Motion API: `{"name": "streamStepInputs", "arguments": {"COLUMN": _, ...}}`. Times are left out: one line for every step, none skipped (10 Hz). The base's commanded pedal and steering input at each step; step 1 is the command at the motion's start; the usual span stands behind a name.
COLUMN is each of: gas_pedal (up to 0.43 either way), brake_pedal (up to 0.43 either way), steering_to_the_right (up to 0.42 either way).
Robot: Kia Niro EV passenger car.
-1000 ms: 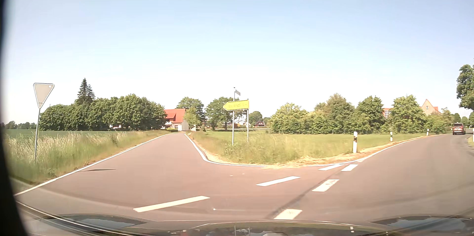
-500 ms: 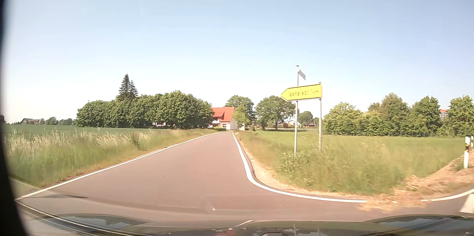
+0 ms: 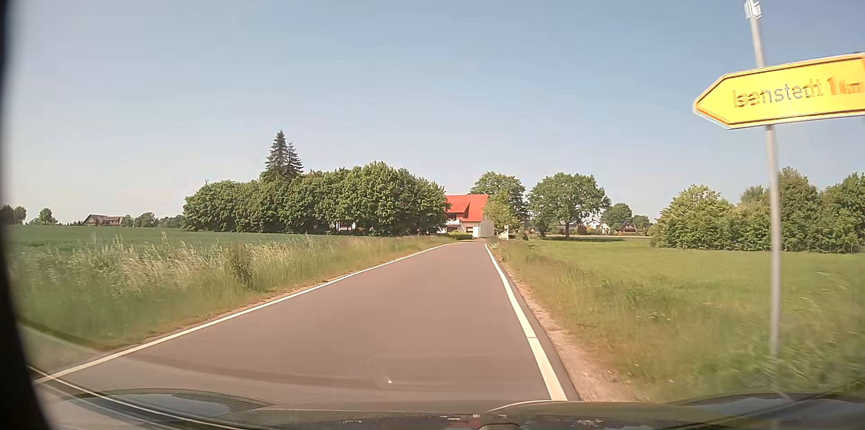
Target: Follow the waypoints while adhering to traffic rules and regulations
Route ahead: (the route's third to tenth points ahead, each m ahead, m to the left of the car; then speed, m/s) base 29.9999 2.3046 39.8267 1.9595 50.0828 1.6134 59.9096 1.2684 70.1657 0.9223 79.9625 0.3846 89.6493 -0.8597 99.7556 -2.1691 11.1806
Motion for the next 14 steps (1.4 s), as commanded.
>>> {"name": "streamStepInputs", "arguments": {"gas_pedal": 0.37, "brake_pedal": 0.0, "steering_to_the_right": -0.003}}
{"name": "streamStepInputs", "arguments": {"gas_pedal": 0.37, "brake_pedal": 0.0, "steering_to_the_right": 0.008}}
{"name": "streamStepInputs", "arguments": {"gas_pedal": 0.37, "brake_pedal": 0.0, "steering_to_the_right": 0.011}}
{"name": "streamStepInputs", "arguments": {"gas_pedal": 0.37, "brake_pedal": 0.0, "steering_to_the_right": 0.007}}
{"name": "streamStepInputs", "arguments": {"gas_pedal": 0.37, "brake_pedal": 0.0, "steering_to_the_right": -0.002}}
{"name": "streamStepInputs", "arguments": {"gas_pedal": 0.37, "brake_pedal": 0.0, "steering_to_the_right": -0.003}}
{"name": "streamStepInputs", "arguments": {"gas_pedal": 0.37, "brake_pedal": 0.0, "steering_to_the_right": -0.002}}
{"name": "streamStepInputs", "arguments": {"gas_pedal": 0.37, "brake_pedal": 0.0, "steering_to_the_right": -0.002}}
{"name": "streamStepInputs", "arguments": {"gas_pedal": 0.37, "brake_pedal": 0.0, "steering_to_the_right": -0.001}}
{"name": "streamStepInputs", "arguments": {"gas_pedal": 0.37, "brake_pedal": 0.0, "steering_to_the_right": -0.001}}
{"name": "streamStepInputs", "arguments": {"gas_pedal": 0.37, "brake_pedal": 0.0, "steering_to_the_right": -0.001}}
{"name": "streamStepInputs", "arguments": {"gas_pedal": 0.37, "brake_pedal": 0.0, "steering_to_the_right": 0.002}}
{"name": "streamStepInputs", "arguments": {"gas_pedal": 0.37, "brake_pedal": 0.0, "steering_to_the_right": 0.007}}
{"name": "streamStepInputs", "arguments": {"gas_pedal": 0.37, "brake_pedal": 0.0, "steering_to_the_right": 0.01}}
